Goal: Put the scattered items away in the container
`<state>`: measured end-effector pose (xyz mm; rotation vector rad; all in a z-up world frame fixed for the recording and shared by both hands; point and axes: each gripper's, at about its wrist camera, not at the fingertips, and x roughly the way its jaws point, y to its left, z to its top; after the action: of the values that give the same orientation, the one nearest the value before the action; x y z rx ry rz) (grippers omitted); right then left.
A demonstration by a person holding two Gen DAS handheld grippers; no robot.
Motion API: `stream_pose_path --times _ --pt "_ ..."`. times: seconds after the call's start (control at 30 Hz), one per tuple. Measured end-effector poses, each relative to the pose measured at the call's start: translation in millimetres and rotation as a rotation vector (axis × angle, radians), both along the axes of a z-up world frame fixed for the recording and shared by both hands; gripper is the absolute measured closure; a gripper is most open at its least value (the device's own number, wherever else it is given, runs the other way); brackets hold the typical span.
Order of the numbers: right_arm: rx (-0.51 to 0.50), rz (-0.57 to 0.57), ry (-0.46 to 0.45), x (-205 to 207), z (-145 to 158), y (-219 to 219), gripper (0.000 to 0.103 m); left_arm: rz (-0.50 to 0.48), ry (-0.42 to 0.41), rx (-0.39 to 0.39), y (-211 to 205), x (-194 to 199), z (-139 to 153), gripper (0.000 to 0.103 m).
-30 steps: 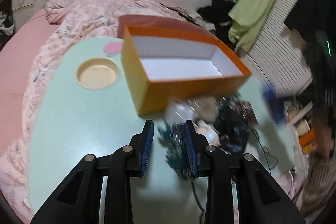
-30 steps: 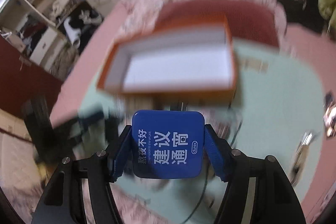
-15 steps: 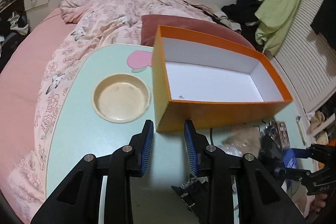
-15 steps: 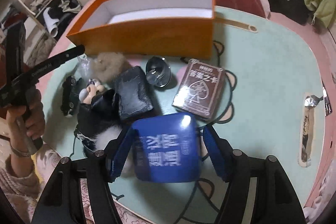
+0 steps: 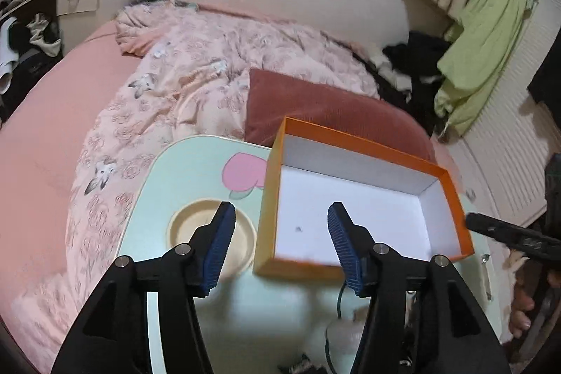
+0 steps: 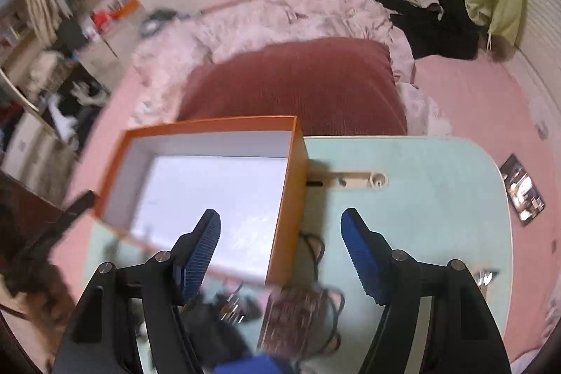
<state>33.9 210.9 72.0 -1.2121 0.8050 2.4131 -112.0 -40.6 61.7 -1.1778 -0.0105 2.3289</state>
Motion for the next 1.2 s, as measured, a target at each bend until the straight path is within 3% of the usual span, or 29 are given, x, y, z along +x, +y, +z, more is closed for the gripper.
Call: stream_pose_path --times 0.07,0.13,0.2,0.43,0.7,0.93,1.13,1.2 --pt "0.007 0.045 -0.067 -21 -15 -3 0.033 -0.029 -0.035 -0.034 11 -13 -3 0.047" --pt "0.032 0.077 -0.137 -35 -28 -6 0.041 -0.080 -0.098 -0.093 25 -25 -13 0.047" --pt "0.031 0.103 -0.160 -38 -37 -8 0.053 -0.133 -0.132 -0.092 33 -25 -19 0.047" --pt "0.097 0.057 -0.181 -8 -31 -2 0.063 -0.211 -0.076 -0.124 46 14 -22 0.047" --pt "0.128 0.046 -0.173 -6 -38 -2 0.063 -0.211 -0.048 -0.116 46 23 -18 0.047" --pt "0.222 -0.011 -0.019 18 3 -23 0.055 -0.207 0.105 -0.039 25 56 23 0.044" --pt "0.223 0.034 0.059 49 23 -60 0.052 -0.235 0.097 0.003 -1 97 33 0.039" --pt "0.200 0.057 0.078 61 21 -75 0.043 -0.230 0.071 -0.002 -12 110 26 0.039"
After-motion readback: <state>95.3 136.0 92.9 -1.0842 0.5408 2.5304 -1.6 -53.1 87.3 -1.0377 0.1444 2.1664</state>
